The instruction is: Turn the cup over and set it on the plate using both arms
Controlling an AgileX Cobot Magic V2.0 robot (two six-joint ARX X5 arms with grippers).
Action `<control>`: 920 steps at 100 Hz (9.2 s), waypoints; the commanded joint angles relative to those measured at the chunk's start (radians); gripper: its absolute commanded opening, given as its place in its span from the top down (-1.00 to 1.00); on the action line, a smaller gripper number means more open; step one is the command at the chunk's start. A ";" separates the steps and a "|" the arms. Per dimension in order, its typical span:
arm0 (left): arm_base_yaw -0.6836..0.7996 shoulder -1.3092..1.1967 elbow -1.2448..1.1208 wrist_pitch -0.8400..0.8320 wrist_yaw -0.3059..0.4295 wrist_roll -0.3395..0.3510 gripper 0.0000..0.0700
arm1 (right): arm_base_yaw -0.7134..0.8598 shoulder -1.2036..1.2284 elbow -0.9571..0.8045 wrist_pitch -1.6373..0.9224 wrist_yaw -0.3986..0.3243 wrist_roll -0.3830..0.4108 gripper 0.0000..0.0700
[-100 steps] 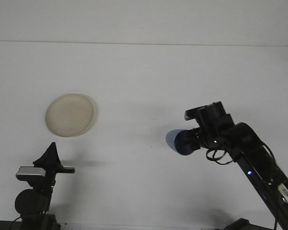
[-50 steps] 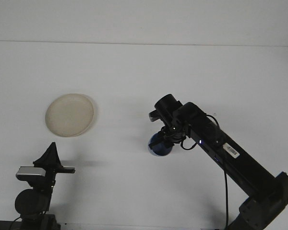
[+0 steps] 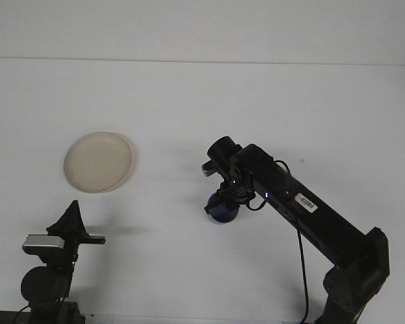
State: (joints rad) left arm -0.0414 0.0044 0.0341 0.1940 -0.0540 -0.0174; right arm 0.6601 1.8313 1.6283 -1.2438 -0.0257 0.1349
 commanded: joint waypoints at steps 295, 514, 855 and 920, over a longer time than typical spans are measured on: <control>0.000 -0.001 -0.020 0.011 0.002 -0.006 0.96 | -0.673 -1.329 -1.017 0.908 -0.089 -0.196 -0.40; 0.000 0.879 1.144 -1.066 0.004 -0.019 0.96 | -0.673 -1.341 -1.017 0.908 -0.079 -0.175 -0.40; -0.747 2.016 1.771 -1.193 0.087 -0.077 0.97 | -0.673 -1.341 -1.017 0.907 -0.079 -0.175 -0.40; -0.450 1.995 2.110 -1.432 -0.022 -0.027 0.97 | -0.673 -1.341 -1.017 0.907 -0.079 -0.176 -0.40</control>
State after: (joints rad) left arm -0.5343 1.9945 2.1204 -1.2327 -0.0654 -0.0612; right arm -0.0135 0.4877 0.5995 -0.3470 -0.1051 -0.0483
